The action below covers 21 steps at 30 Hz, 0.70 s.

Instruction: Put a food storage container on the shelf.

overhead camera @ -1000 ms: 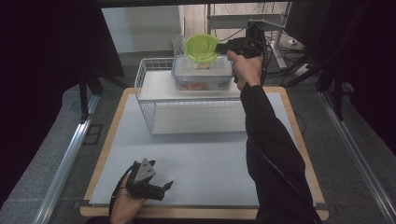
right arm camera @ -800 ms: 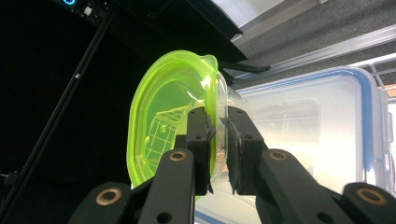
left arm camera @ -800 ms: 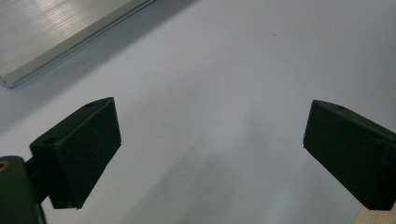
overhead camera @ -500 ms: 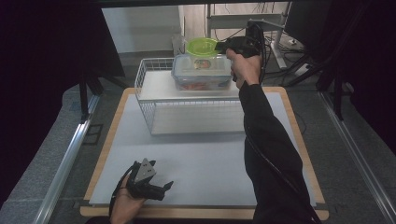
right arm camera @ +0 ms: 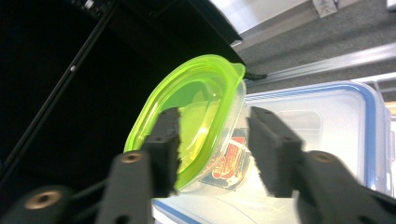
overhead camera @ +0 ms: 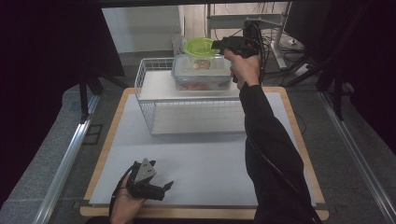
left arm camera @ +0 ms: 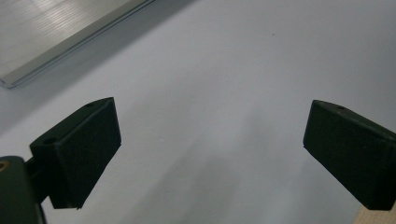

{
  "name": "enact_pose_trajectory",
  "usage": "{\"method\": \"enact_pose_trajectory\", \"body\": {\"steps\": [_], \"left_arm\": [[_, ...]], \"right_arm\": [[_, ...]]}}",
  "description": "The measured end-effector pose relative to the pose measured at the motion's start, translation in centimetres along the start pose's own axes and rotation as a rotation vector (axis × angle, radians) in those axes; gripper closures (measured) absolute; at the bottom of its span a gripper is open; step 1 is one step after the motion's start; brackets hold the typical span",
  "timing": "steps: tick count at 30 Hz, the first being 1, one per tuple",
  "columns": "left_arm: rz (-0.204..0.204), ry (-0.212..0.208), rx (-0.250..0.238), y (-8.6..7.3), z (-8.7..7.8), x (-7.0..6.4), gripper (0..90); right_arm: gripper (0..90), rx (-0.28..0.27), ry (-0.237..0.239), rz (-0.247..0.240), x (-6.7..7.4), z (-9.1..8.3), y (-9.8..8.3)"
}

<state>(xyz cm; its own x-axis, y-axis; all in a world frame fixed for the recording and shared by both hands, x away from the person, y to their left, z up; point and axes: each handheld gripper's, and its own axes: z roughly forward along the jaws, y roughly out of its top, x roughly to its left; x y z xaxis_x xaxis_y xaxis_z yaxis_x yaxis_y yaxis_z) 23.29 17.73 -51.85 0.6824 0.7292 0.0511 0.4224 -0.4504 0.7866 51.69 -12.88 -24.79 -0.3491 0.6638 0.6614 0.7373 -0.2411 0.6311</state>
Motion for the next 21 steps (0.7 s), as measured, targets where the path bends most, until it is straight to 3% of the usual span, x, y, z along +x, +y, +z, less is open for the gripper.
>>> {"method": "enact_pose_trajectory", "body": {"steps": [7,21], "left_arm": [[0.008,0.002,0.007,0.0,0.1,0.0,4.0],[0.008,-0.001,0.015,0.0,0.2,-0.1,4.0]], "right_arm": [[29.7,0.002,0.049,-0.117,-0.3,-0.8,-0.3],[16.6,-0.002,0.042,-0.378,-0.7,-2.9,-1.9]]}}
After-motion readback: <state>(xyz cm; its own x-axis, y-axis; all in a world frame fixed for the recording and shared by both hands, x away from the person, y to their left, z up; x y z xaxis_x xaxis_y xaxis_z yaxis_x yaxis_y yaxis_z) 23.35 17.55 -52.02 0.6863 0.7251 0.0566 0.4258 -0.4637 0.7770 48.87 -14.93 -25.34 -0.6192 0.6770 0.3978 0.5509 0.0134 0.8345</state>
